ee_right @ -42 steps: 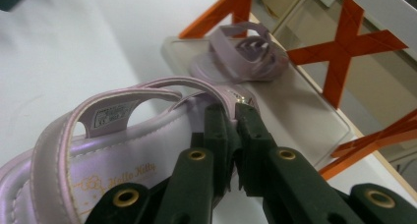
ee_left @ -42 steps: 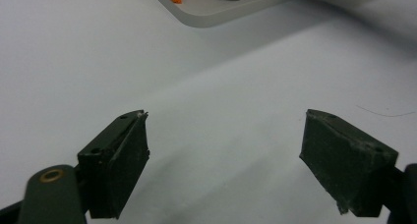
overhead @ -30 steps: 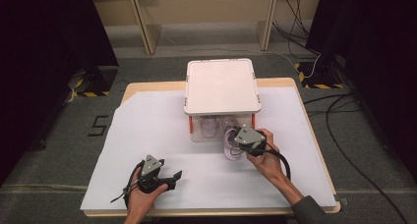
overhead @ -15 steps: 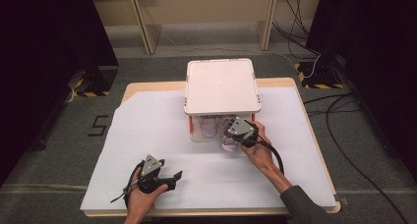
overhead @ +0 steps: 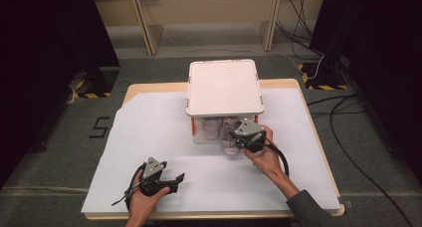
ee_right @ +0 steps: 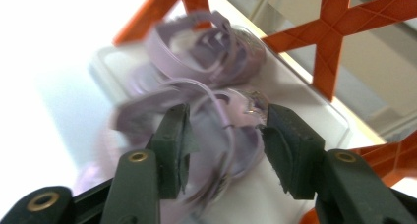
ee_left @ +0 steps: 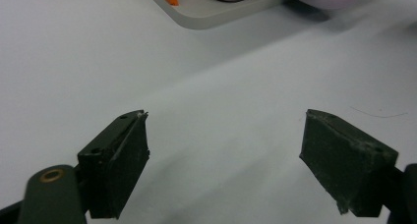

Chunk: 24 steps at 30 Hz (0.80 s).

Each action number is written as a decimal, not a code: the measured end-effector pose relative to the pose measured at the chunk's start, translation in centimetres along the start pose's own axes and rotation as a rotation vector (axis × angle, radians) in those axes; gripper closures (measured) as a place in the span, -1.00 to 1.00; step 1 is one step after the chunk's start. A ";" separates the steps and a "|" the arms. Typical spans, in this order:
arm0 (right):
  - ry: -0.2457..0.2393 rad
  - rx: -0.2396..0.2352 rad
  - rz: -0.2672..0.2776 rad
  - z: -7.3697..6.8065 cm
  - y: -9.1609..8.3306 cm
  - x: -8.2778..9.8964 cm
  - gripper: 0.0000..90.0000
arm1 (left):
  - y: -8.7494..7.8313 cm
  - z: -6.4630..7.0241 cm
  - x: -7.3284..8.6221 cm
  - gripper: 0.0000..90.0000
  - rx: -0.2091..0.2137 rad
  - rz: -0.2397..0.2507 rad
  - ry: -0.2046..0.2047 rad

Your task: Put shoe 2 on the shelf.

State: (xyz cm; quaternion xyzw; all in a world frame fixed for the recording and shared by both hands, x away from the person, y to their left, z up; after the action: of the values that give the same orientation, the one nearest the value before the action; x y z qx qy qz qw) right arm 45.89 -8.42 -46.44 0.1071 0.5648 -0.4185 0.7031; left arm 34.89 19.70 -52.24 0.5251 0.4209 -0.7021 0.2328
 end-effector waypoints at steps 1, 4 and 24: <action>0.022 -0.018 0.006 -0.2 -0.4 0.0 0.10 | 0.0 0.0 0.0 -0.61 0.001 0.000 0.001; 0.112 -0.043 0.031 -0.9 -1.7 -0.1 -0.05 | 0.0 0.0 0.0 -0.61 0.001 0.003 -0.001; 0.205 -0.024 -0.070 -4.1 -2.4 3.9 -0.40 | 0.0 0.1 0.0 -0.61 0.006 -0.003 -0.001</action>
State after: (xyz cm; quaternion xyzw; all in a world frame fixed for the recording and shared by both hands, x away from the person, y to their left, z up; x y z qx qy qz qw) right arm 41.32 -9.19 -50.55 0.1212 0.6420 -0.4230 0.6279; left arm 34.81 19.65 -52.22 0.5246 0.4197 -0.7040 0.2304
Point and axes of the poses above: each handheld gripper's, and its own axes: y roughly forward along the jaws, x roughly out of its underside, z roughly to its right, the point moved 5 cm from there along y, roughly forward along the jaws, and after that the axes turned 13 degrees about z, right-handed, at the moved point
